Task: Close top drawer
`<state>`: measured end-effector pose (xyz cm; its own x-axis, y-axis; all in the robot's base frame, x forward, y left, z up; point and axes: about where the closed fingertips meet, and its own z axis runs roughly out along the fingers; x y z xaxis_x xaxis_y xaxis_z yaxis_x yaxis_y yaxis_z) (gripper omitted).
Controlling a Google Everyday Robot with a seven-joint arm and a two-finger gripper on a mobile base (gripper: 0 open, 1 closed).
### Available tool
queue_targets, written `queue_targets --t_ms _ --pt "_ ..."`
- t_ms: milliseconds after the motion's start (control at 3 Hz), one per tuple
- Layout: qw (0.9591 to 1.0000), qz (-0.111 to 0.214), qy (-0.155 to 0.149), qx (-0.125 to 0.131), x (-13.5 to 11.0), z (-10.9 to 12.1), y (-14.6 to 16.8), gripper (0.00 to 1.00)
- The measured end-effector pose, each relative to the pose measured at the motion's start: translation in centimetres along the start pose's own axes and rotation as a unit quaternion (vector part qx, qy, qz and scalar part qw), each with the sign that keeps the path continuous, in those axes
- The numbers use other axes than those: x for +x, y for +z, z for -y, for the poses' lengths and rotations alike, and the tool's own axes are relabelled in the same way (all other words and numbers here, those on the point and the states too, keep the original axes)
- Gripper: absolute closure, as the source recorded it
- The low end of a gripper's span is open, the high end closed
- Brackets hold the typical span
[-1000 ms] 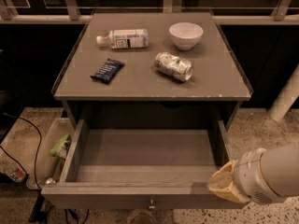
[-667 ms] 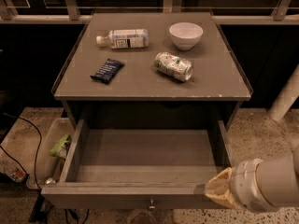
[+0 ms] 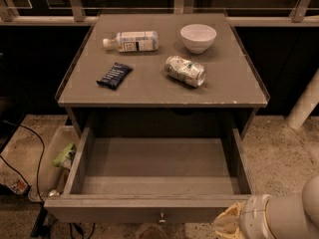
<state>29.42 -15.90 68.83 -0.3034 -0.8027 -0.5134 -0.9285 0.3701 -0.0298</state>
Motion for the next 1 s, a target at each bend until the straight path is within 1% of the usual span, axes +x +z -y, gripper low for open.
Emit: queue_targets --t_ms 333,667,1000 --pt "0.9999 -0.001 -0.006 -0.008 0.2 -0.3 1.7 1.0" --pt "0.9999 -0.006 -0.01 -0.01 0.4 0.6 3.1 1.0" --pt "0.9998 -0.016 -0.006 -0.01 1.1 1.4 4.4 1.0"
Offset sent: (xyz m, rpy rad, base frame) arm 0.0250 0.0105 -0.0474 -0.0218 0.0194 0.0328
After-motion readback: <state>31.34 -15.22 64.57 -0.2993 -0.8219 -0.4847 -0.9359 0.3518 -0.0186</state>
